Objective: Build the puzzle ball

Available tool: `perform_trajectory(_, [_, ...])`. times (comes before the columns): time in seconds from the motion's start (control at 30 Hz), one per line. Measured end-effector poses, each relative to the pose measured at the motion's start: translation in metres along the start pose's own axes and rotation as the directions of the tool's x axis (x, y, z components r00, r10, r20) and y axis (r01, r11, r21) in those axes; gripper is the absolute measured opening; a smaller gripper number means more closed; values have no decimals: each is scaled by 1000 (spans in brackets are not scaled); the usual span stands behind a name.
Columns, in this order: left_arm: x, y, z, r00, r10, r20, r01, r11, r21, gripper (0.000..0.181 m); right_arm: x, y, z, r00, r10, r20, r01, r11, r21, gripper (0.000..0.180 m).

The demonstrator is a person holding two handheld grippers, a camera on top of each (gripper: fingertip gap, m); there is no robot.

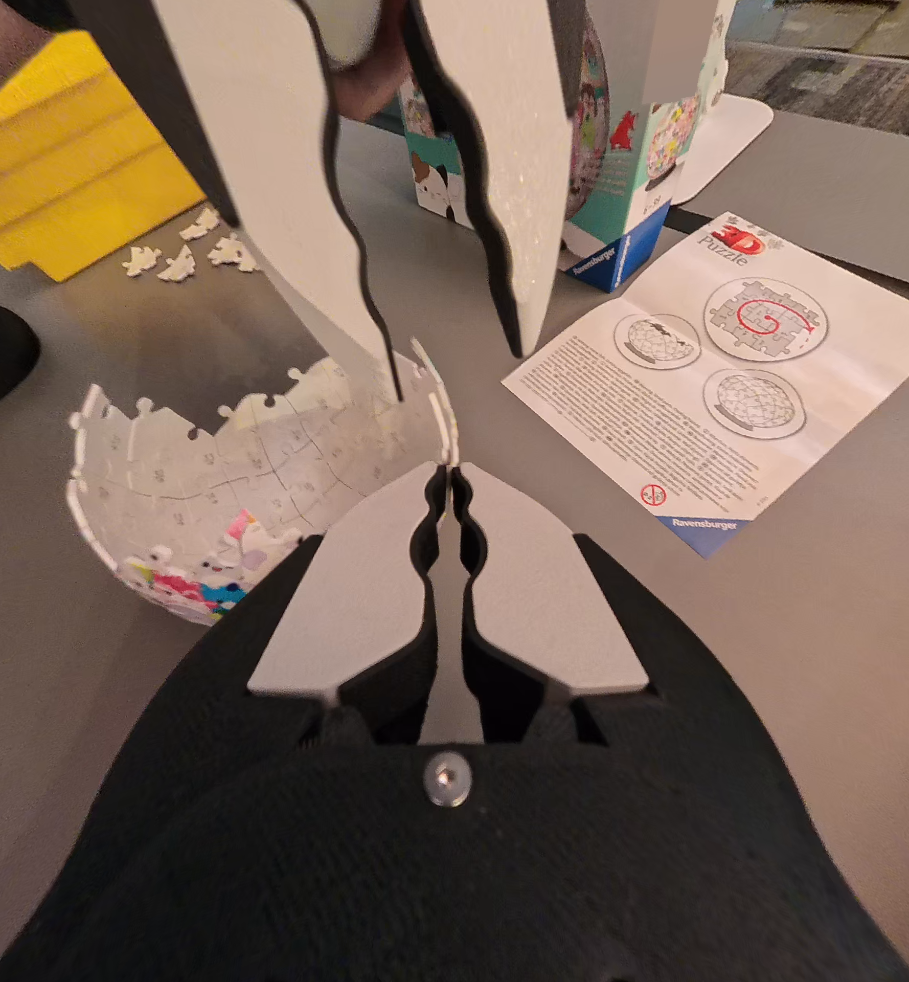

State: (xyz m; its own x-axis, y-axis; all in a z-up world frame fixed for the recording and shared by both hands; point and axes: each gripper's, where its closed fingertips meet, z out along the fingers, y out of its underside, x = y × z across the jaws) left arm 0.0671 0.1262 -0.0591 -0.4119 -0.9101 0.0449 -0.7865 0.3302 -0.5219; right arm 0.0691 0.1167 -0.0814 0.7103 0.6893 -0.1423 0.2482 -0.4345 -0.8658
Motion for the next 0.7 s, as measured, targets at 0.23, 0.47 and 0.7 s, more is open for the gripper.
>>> perform_trajectory(0.23, [1,4,6,999,-20,-36,18,998,-58,38,-2,3,4,1000,10,18,-9,1000,-23,3])
perform_trajectory(0.47, [-2,10,9,998,-26,-65,18,992,-124,30,-1,7,6,1000,6,20,-5,998,-59,3])
perform_trajectory(0.7, [-5,22,19,998,-19,-58,5,972,-237,32,-1,9,7,998,47,30,-45,997,-68,3])
